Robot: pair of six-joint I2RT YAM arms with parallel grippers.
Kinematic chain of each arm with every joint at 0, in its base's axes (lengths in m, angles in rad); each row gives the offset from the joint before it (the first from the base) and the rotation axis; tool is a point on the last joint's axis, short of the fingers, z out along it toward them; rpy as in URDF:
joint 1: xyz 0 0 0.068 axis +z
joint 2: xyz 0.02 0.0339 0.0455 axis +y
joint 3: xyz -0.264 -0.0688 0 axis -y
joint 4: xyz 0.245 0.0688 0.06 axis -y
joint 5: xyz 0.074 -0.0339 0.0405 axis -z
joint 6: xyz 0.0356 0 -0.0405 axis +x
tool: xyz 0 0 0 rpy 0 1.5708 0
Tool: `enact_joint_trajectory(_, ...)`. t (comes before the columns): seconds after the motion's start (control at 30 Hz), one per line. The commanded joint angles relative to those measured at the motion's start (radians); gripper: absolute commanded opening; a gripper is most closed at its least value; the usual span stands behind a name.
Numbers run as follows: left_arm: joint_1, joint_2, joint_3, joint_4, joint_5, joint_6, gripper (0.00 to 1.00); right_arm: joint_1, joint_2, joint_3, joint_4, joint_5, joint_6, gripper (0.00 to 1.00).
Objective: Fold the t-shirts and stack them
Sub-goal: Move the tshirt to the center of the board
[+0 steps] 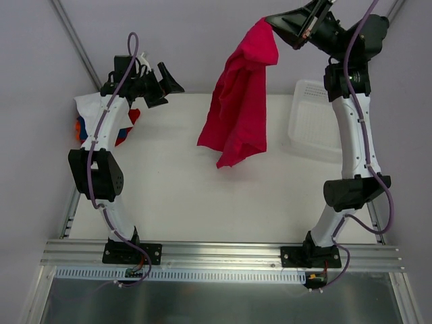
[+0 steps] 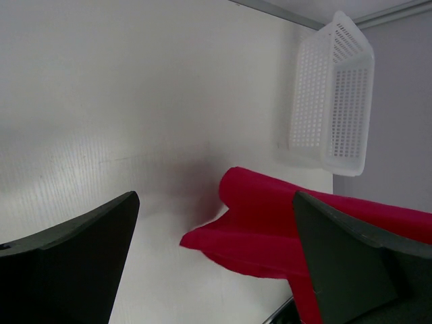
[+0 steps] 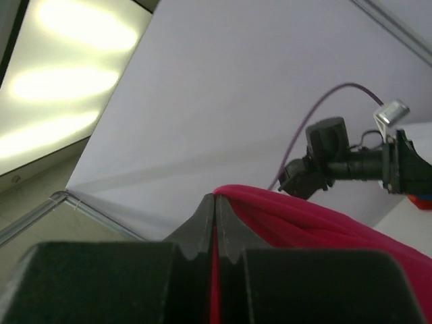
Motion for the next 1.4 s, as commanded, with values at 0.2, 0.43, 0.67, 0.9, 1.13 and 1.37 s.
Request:
enact_joint_trajectory(0.2, -0.027, -0.074, -0.017, 0.016, -0.012, 0.025, 0.99, -0.001, -0.095, -0.389, -0.007, -0.12, -0.187, 0.0)
enact_joint_trajectory(0.43, -0.031, -0.072, -0.009, 0.016, -0.026, 0.022, 0.99, 0.022, 0.077, -0.405, -0.041, -0.132, -0.264, 0.0)
enact_joint_trajectory(0.67, -0.039, -0.068, 0.005, 0.016, -0.044, 0.02, 0.99, 0.042, 0.319, -0.262, -0.102, -0.089, -0.284, 0.0)
enact_joint_trajectory(0.9, -0.045, -0.039, 0.041, 0.016, -0.049, 0.008, 0.99, 0.025, 0.519, -0.13, -0.151, -0.011, -0.283, 0.0)
enact_joint_trajectory(1.13, -0.057, -0.005, 0.069, 0.016, -0.023, -0.014, 0.99, -0.041, 0.592, -0.087, -0.232, 0.098, -0.321, 0.0)
enact_joint_trajectory(1.37, -0.065, 0.027, 0.054, 0.016, 0.02, -0.04, 0.99, -0.122, 0.563, -0.081, -0.361, 0.145, -0.419, 0.87)
